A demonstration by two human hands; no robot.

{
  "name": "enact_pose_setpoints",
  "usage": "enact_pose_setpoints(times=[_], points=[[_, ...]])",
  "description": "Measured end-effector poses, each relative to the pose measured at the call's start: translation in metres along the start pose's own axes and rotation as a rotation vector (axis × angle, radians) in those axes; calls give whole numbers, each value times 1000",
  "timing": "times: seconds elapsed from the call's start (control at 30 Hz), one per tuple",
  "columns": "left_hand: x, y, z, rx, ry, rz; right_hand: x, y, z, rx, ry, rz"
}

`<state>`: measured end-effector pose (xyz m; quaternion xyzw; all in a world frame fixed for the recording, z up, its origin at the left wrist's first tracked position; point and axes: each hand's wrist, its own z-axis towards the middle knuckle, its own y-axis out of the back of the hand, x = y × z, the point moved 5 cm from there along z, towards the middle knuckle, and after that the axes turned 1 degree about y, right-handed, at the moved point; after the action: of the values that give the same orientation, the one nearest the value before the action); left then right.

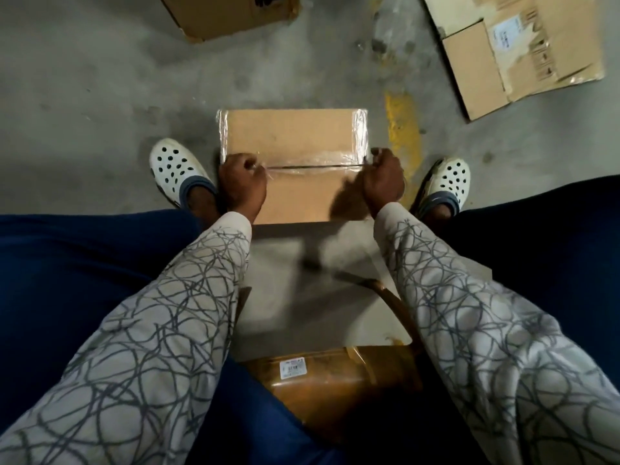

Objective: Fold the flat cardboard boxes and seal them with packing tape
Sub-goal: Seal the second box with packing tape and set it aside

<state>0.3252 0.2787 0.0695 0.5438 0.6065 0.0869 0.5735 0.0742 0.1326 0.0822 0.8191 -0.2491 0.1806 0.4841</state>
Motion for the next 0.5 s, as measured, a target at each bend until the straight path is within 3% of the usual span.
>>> enact_pose_setpoints(times=[0.07, 0.17, 0.23, 0.3, 0.37, 0.5], points=[[-2, 9, 11, -67, 146, -98, -15, -18, -4, 143, -165, 100], [9, 16, 15, -71, 423, 135, -36, -46, 1, 179, -139, 231], [24, 18, 15, -4, 565, 64, -14, -48, -8, 212, -94, 279], [34, 21, 20, -4, 565, -208, 19, -44, -15, 233, -40, 267], [35, 39, 26, -93, 576, -330, 37, -52, -4, 263, 41, 242], [28, 90, 61, -256, 608, -228, 108, -53, -13, 368, 104, 258]])
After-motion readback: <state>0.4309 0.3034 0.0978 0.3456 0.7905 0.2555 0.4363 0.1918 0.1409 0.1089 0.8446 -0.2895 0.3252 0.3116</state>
